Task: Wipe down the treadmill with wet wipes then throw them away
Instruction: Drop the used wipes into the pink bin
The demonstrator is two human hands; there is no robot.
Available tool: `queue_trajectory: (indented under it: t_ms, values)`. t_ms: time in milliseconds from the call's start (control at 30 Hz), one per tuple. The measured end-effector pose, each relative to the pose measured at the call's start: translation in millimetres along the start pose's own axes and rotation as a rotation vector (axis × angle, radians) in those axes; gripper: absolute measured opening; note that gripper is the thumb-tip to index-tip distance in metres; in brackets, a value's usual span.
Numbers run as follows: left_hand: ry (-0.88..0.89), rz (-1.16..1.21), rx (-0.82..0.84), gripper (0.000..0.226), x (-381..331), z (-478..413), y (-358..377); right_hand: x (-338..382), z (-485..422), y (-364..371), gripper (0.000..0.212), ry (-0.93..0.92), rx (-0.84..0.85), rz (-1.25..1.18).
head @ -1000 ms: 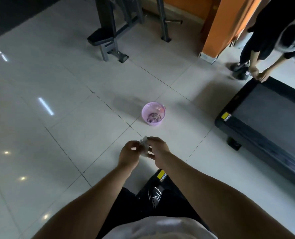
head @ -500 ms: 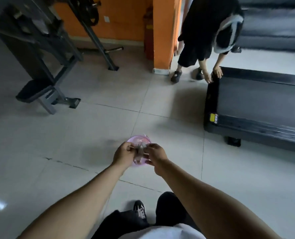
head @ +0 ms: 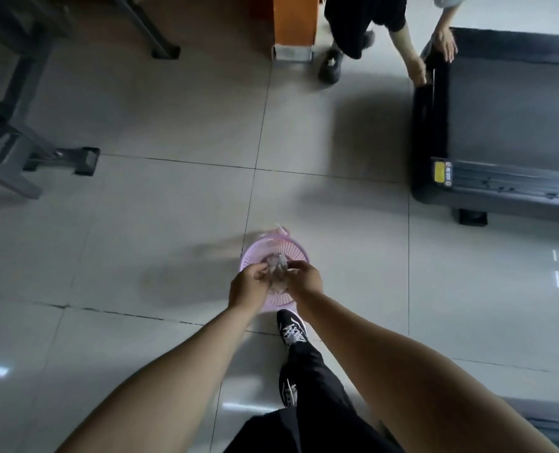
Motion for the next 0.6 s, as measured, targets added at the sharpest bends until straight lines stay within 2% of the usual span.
queue_trajectory:
  t_ms: [100,200,300,433,533,600]
  values:
    - [-0.077,-0.034,0.04,0.028,16,-49,16,1,-48,27,0.024,0.046,-0.06,0.045]
    - [-0.025,-0.13,0.099,0.036,29,-91,35,-3,-80,52,0.031,0.054,-0.019,0.063]
    - [0.003,-0.236,0.175,0.038,33,-118,49,-9,-96,75,0.038,0.083,-0.069,0.073]
    - [0.004,-0.341,0.27,0.049,38,-142,52,-6,-101,86,0.035,0.113,-0.083,0.15]
    - [0.091,-0.418,0.352,0.054,43,-155,49,-2,-94,86,0.039,0.112,-0.077,0.222]
    - [0.206,-0.477,0.386,0.049,40,-156,42,5,-84,83,0.04,0.119,-0.102,0.211]
Point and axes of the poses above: each hand's wrist, its own z-axis away from the middle knuckle, its own y-axis out of the palm, x = y × z, the point moved 2 cm from there along -z, towards the middle knuckle, and after that the axes turned 10 degrees about -x, right-handed, at the moved point
